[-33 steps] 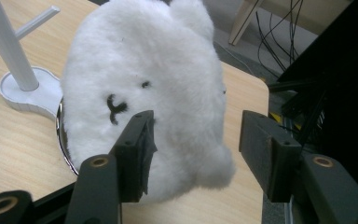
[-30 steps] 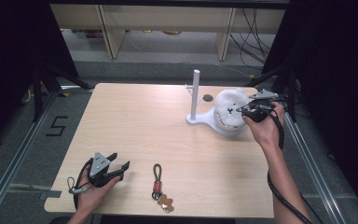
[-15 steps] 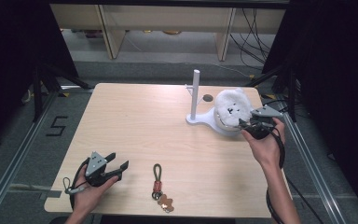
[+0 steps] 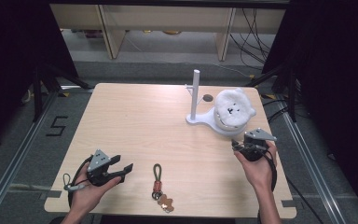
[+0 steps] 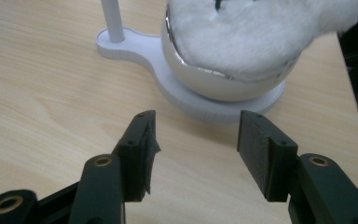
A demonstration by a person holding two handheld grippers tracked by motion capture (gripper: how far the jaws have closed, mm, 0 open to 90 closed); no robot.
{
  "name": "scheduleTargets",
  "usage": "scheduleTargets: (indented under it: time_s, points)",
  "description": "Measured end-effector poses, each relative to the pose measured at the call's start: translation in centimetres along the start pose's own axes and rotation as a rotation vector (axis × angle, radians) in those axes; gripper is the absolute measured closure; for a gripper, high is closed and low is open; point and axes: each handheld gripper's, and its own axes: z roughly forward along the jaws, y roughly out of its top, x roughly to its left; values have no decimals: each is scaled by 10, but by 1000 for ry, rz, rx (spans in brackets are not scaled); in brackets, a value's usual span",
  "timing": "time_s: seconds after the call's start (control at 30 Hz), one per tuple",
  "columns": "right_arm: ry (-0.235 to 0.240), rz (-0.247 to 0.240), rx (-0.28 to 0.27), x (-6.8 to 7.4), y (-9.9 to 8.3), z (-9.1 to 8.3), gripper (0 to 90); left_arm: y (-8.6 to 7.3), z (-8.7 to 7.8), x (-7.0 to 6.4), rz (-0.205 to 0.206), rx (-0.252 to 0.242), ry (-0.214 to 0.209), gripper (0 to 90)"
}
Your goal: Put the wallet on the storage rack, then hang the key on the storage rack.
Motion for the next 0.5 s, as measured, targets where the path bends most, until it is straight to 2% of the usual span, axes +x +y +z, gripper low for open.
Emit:
scheduleTargets:
  time_s: [0.03,0.07,0.23,0.27,0.43,0.47,0.5]
  points:
    - [7,16,-1,1,-3,1,481,2,-1,0,1,23,5,370]
    - [13,27,-8,2,-7,4,480,2,-1,0,-4,25,-7,370]
    - [27,63,5,4,-18,9,479,7,-2,-1,-33,64,-12,371]
    - [26,55,22,4,-19,9,479,7,0,-1,-45,57,-27,372]
    - [46,59,41,1,-23,12,478,13,3,-4,-70,122,-34,384]
    - [43,62,45,0,-23,11,478,16,3,-3,-57,158,-42,388]
    - [48,70,59,-1,-23,9,478,17,4,-4,-68,158,-46,390]
